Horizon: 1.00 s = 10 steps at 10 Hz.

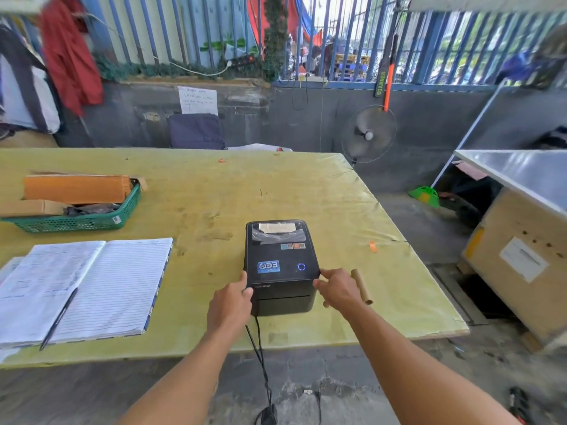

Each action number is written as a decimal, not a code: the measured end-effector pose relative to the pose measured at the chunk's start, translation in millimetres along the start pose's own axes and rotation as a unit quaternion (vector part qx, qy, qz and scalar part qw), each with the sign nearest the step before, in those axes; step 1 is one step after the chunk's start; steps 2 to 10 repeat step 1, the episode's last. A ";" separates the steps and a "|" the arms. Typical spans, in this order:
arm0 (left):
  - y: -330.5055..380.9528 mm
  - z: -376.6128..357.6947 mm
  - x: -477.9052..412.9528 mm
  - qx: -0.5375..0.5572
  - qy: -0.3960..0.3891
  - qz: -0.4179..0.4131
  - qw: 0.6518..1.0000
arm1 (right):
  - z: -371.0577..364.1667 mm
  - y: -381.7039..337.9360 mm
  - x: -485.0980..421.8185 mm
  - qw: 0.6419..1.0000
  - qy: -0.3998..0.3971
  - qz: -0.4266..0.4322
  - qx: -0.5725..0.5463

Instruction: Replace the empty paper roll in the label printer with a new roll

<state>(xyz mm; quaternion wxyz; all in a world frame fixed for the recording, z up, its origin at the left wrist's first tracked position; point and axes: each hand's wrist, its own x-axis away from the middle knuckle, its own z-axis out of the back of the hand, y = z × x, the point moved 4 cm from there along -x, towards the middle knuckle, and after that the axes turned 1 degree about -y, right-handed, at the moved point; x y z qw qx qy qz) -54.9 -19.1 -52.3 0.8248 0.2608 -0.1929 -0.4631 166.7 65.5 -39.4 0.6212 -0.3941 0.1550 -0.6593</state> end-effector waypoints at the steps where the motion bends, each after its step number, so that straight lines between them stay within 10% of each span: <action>1: -38.6 1.7 31.6 -0.064 -0.030 -0.029 0.997 | 15.3 -1.8 10.4 0.993 -0.016 -0.025 -0.117; 10: -38.6 1.7 31.6 -0.064 -0.030 -0.029 0.997 | 15.3 -1.8 10.4 0.993 -0.016 -0.025 -0.117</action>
